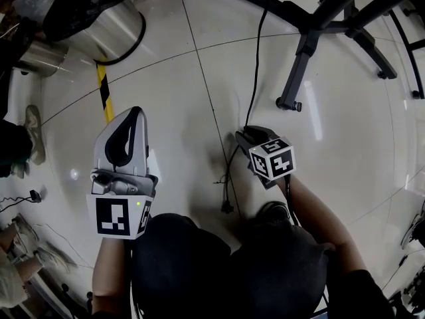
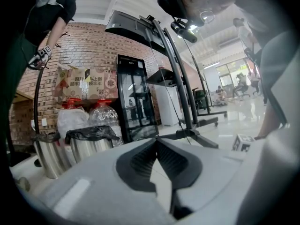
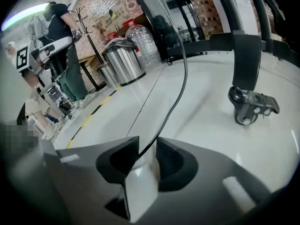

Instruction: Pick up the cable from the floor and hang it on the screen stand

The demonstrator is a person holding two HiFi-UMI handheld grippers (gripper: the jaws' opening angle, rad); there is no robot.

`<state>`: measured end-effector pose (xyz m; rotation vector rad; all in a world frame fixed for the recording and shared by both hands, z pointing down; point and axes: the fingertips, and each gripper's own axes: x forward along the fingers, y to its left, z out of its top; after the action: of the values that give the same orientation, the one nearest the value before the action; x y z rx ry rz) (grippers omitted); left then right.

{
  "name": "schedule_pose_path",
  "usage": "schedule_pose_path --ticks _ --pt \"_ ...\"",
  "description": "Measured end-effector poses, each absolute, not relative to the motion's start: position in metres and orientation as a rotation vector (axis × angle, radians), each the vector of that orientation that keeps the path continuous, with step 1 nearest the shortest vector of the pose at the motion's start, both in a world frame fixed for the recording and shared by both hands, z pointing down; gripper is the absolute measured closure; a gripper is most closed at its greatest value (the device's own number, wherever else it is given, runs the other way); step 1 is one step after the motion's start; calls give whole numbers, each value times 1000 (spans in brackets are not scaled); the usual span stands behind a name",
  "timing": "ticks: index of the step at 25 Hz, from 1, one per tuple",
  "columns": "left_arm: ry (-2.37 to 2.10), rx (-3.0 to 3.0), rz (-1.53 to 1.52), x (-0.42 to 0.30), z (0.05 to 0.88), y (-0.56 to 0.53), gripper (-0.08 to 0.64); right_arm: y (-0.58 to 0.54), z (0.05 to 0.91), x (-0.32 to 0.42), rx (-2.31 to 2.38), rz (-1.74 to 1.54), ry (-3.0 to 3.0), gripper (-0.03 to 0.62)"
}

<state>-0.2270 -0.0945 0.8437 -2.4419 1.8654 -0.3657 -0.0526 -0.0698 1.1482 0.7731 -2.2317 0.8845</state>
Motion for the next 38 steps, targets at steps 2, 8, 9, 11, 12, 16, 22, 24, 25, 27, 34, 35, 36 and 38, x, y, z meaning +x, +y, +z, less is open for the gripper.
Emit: schedule_pose_path --ticks 2,8,9,11,12,16,22,24,25,27,34,35,36,38 --pt "1861 -2441 -369 -226 843 -94 554 -70 1148 -52 771 895 -2233 480" --pt "1853 -2446 -403 -229 847 -89 555 -70 1143 -55 759 926 -2254 510" --pt "1853 -2441 -393 -228 844 -91 554 -70 1141 -56 755 932 -2259 518" --pt "1854 -2434 -380 -226 841 -93 555 -70 1138 -57 748 940 -2272 535" --pt "1856 -2432 -379 -226 841 -93 554 -70 1137 -57 744 938 -2279 541" --pt "1863 -2422 -374 -227 839 -92 554 -73 1123 -55 746 916 -2323 572" --pt "1863 -2415 -362 -227 837 -94 555 -77 1100 -55 689 826 -2393 575" --pt "1861 -2417 -359 -226 837 -94 554 -77 1094 -57 665 803 -2402 575" --pt "1860 -2418 -358 -226 837 -94 554 -77 1091 -58 655 792 -2408 575" --pt "1858 -2419 -355 -225 836 -95 555 -77 1083 -60 637 768 -2429 575" --pt "1878 -2392 -313 -237 818 -100 555 -84 1037 -71 579 668 -2514 577" --pt "1884 -2385 -303 -238 814 -101 554 -86 1029 -70 579 656 -2525 577" --pt "1888 -2377 -294 -240 809 -102 555 -89 1020 -70 579 642 -2538 577" --pt "1891 -2361 -277 -241 798 -104 554 -94 1001 -70 582 597 -2564 577"
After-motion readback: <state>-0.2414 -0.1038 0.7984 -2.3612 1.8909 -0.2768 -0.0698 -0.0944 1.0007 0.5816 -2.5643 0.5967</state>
